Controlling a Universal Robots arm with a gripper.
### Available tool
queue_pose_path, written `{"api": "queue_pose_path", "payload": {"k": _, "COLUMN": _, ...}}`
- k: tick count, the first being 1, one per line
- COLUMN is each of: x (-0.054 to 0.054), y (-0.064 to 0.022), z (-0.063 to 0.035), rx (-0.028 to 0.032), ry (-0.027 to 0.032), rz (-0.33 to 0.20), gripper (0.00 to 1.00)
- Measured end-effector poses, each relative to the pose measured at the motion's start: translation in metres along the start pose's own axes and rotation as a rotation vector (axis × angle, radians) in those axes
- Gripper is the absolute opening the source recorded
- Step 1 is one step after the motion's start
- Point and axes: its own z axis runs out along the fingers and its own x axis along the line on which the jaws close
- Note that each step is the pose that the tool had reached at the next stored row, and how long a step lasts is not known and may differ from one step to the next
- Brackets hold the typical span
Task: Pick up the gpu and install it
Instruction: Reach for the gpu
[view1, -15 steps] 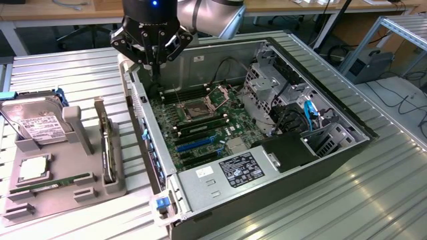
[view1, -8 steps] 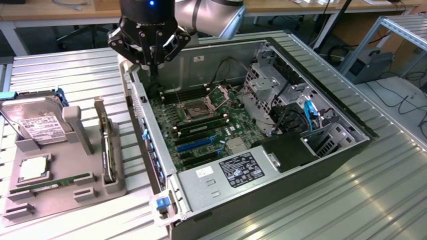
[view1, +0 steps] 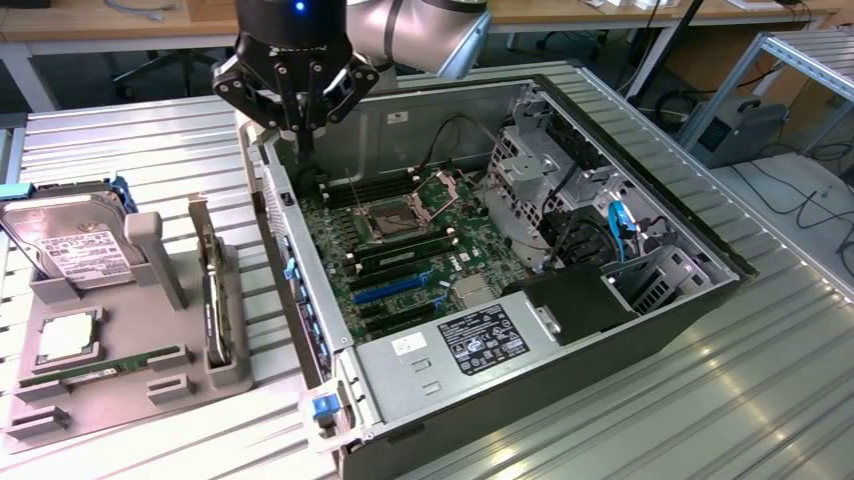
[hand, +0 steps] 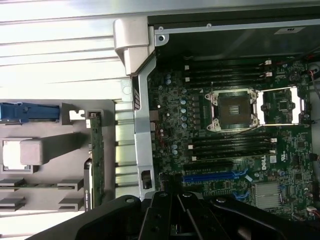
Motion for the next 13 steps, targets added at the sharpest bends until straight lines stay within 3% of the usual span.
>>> {"api": "queue_pose_path", "payload": {"k": 13, "x": 0.0059, "y": -0.0005, "z": -0.0002, "rx": 0.0001, "ry": 0.0, "rz": 0.0, "gripper": 0.11}}
